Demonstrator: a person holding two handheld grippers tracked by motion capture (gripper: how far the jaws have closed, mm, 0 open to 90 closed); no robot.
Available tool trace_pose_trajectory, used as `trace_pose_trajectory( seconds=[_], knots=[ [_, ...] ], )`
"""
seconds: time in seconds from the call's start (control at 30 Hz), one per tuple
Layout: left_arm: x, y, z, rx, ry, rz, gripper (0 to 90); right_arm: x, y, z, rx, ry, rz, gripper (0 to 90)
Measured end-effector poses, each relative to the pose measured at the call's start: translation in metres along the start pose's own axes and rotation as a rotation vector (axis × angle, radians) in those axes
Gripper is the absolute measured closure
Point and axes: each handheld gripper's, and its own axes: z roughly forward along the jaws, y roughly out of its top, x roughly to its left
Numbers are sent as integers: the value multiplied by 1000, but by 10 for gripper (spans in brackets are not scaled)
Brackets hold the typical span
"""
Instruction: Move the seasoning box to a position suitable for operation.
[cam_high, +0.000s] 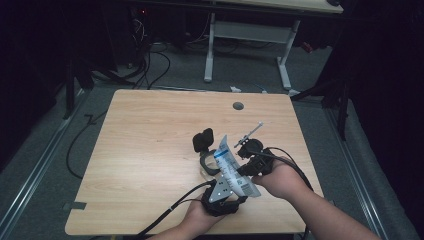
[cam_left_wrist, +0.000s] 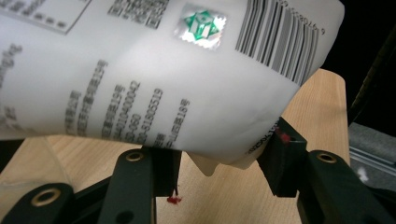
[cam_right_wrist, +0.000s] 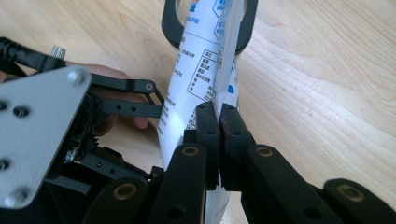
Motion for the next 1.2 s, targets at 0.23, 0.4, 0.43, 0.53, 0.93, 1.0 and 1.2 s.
trace_pose_trajectory(
  seconds=[0.23,0.4,0.43,0.53,0.93,1.0,1.2],
  knots=[
    [-1,2,-2,-15,9,15,530,-1,5,-1,13,0,-11,892],
    [-2,2,-3,-20,3,19,513,0,8,-1,17,-3,-26,893],
    [-2,2,-3,-21,2,19,511,-1,9,-1,18,-2,-29,893],
    [-2,1,-3,-21,0,25,506,0,10,-1,25,-6,-34,893],
    [-3,3,-6,-36,6,42,507,-1,14,-3,26,-3,-42,894],
    [-3,3,-7,-40,10,42,507,0,15,-3,29,-5,-40,894],
    [-1,3,-9,-41,17,35,511,-1,18,-4,23,-5,-46,894]
  ],
)
